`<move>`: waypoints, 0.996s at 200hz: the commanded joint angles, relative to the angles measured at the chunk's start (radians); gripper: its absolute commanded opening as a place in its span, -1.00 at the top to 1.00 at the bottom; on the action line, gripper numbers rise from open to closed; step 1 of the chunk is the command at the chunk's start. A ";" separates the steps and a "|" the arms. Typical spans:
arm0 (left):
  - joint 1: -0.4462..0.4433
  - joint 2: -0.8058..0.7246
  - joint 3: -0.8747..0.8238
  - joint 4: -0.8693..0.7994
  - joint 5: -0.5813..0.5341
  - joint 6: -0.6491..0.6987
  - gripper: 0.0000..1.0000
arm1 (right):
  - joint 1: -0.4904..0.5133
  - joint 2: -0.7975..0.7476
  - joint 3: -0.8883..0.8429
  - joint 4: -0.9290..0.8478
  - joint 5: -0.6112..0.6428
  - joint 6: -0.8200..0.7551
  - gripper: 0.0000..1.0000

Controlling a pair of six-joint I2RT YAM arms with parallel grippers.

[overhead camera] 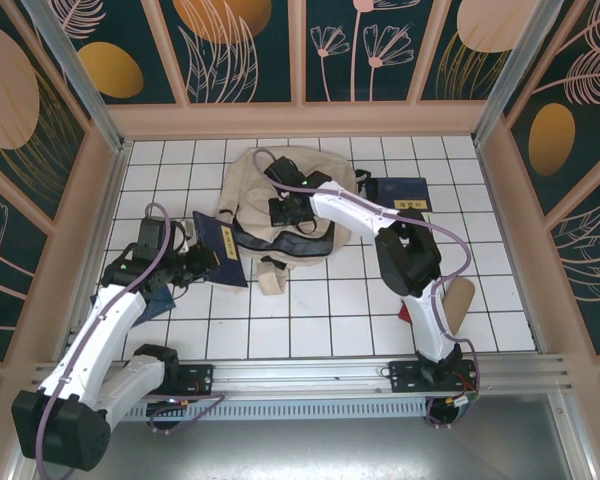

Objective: Pack the student bag
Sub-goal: Open the student bag at the top-center of the table, then place the book in the student bag.

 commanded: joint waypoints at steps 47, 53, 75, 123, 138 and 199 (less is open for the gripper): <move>-0.001 -0.018 -0.097 0.323 0.284 -0.138 1.00 | -0.067 -0.027 0.215 0.004 -0.056 0.004 1.00; -0.002 -0.018 -0.110 0.359 0.308 -0.155 1.00 | -0.070 -0.030 0.219 0.011 -0.084 0.000 1.00; -0.007 0.000 -0.154 0.497 0.365 -0.228 1.00 | -0.084 -0.051 0.216 0.032 -0.196 0.005 1.00; -0.069 0.130 -0.170 0.668 0.371 -0.273 1.00 | -0.104 -0.103 0.193 0.076 -0.333 0.044 1.00; -0.086 0.170 -0.175 0.721 0.365 -0.303 1.00 | -0.110 -0.116 0.190 0.090 -0.345 0.056 1.00; -0.093 0.294 -0.186 0.975 0.364 -0.432 1.00 | -0.117 -0.153 0.166 0.113 -0.387 0.075 1.00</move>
